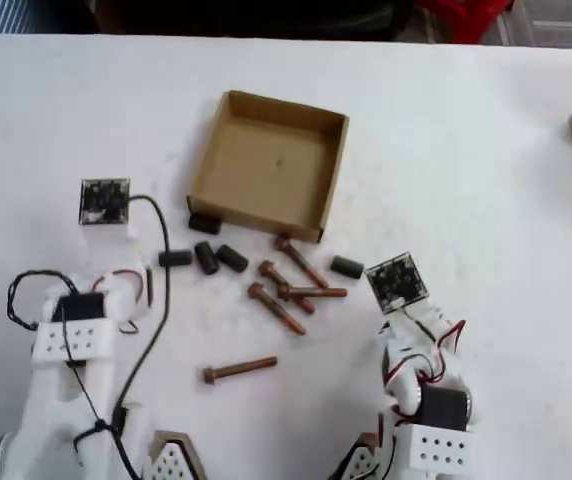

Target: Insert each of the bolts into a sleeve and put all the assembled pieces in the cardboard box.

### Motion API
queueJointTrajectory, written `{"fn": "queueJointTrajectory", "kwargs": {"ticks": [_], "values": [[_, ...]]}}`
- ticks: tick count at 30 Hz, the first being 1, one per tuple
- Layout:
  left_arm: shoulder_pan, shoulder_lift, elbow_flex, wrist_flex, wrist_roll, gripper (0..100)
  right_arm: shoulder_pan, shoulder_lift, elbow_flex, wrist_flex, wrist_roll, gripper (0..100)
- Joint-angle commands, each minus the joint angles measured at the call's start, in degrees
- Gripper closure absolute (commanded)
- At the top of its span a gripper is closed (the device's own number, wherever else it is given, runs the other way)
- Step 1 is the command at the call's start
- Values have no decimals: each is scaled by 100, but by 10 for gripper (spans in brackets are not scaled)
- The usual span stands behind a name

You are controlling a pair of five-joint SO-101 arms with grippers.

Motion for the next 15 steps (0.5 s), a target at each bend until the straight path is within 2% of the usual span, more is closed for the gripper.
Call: {"fn": "queueJointTrajectory", "kwargs": {"ticks": [1,5,7,15], "values": [[-92,189,-281,-352,35,955,-154,57,-677,-233,88,933],[-101,189,-264,-334,53,814,-549,787,-1600,40,88,933],[-110,189,-264,-334,62,779,-822,1569,-2022,31,123,932],[-92,233,-273,-369,62,817,-1587,4919,-3886,-303,730,931]]}}
